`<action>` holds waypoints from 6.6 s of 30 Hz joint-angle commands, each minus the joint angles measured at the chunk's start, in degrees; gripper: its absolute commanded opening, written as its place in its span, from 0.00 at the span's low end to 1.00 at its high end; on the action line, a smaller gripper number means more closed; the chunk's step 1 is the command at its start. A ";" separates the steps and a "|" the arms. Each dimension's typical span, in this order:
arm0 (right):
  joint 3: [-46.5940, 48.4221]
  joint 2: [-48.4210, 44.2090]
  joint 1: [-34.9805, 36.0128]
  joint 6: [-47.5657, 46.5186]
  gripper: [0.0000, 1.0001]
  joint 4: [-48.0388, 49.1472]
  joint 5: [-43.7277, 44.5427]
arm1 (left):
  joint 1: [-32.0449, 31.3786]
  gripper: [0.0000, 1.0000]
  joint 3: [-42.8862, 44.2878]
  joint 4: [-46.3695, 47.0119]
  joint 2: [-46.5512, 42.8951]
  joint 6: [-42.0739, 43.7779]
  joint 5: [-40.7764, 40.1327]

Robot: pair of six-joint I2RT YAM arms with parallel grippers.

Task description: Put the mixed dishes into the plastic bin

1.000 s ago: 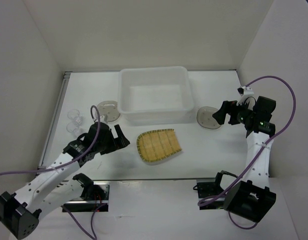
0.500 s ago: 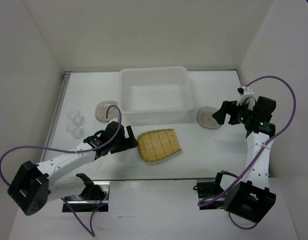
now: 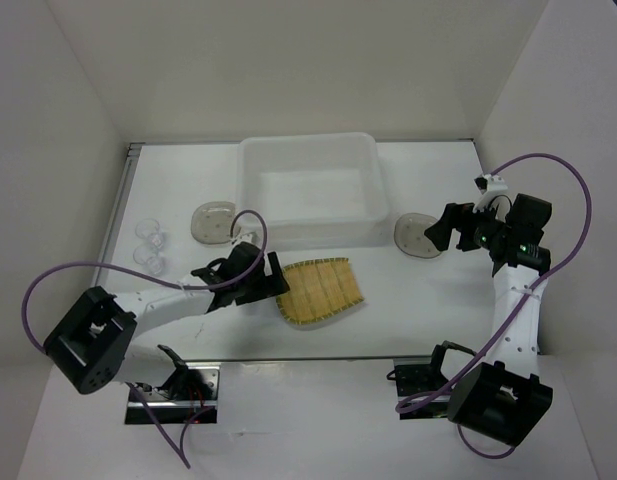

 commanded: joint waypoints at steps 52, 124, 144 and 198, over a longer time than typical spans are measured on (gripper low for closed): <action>0.01 -4.36 0.19 0.37 1.00 1.76 -0.58 | -2.21 0.00 30.85 -21.90 -14.09 8.53 4.36; -0.52 -3.40 0.19 1.43 1.00 2.81 1.00 | 30.13 0.59 74.28 -28.40 55.79 28.31 26.16; -1.04 -2.87 0.19 1.43 1.00 3.34 1.00 | 24.33 0.84 91.76 -39.82 39.97 27.78 18.52; -1.04 -3.40 0.19 0.90 1.00 2.81 -0.06 | 30.57 0.00 86.23 -40.53 51.65 30.42 2.51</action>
